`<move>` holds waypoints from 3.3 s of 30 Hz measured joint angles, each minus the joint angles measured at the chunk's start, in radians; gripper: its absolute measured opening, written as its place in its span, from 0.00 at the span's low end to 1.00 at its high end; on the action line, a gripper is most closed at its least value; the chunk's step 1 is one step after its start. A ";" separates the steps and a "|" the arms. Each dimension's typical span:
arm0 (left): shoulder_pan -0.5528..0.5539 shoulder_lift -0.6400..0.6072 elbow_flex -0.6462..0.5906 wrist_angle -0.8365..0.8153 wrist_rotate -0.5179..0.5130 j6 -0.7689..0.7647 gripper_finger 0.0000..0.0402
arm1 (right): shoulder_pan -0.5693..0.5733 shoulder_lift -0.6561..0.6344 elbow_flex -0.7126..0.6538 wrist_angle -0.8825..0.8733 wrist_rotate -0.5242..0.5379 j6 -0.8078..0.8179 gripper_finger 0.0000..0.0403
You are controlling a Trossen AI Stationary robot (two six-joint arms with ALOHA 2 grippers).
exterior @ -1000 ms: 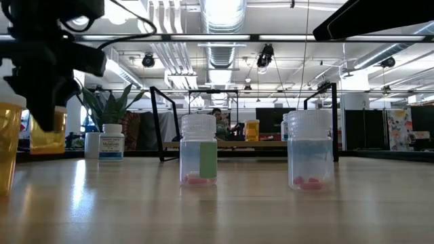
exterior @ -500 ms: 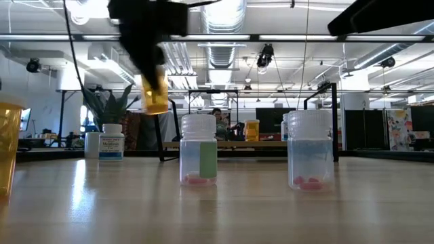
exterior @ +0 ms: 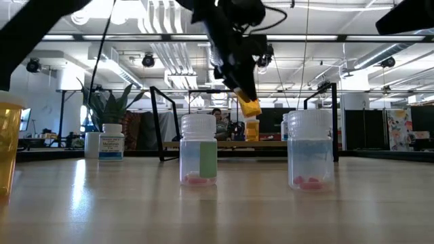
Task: Pick and place medicine bottles onto shelf by color
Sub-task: Put the top large orange medicine bottle on the shelf aligned with the other large orange medicine bottle, then put the small orange medicine bottle on the shelf aligned with the other small orange medicine bottle
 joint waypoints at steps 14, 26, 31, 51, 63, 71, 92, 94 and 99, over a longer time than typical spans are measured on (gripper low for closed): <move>0.168 0.182 0.215 0.011 0.068 -0.073 0.46 | 0.001 0.000 0.000 -0.008 0.000 0.017 0.56; 0.186 0.193 0.188 0.046 0.071 -0.084 0.46 | 0.002 0.000 -0.006 -0.009 0.000 0.036 0.56; 0.188 0.193 0.173 0.059 0.075 -0.084 0.46 | 0.002 0.000 -0.006 -0.009 0.001 0.043 0.56; 0.200 0.193 0.156 0.105 0.113 -0.079 0.49 | 0.001 0.000 -0.007 -0.008 0.001 0.042 0.56; 0.202 0.193 0.156 0.127 0.123 -0.074 0.63 | 0.002 0.000 -0.007 -0.008 0.001 0.043 0.56; 0.203 0.193 0.156 0.211 0.089 0.002 0.63 | 0.002 0.000 -0.007 -0.008 0.001 0.068 0.56; -0.029 -0.294 -0.165 -0.119 -0.286 0.032 0.58 | 0.002 0.000 -0.058 -0.005 0.002 0.135 0.56; -0.078 -0.399 -0.329 -0.017 -0.289 -0.017 0.58 | 0.002 0.000 -0.079 -0.007 0.009 0.171 0.56; -0.222 -0.669 -0.767 0.298 -0.297 -0.133 0.58 | 0.001 0.000 -0.122 -0.001 0.028 0.246 0.56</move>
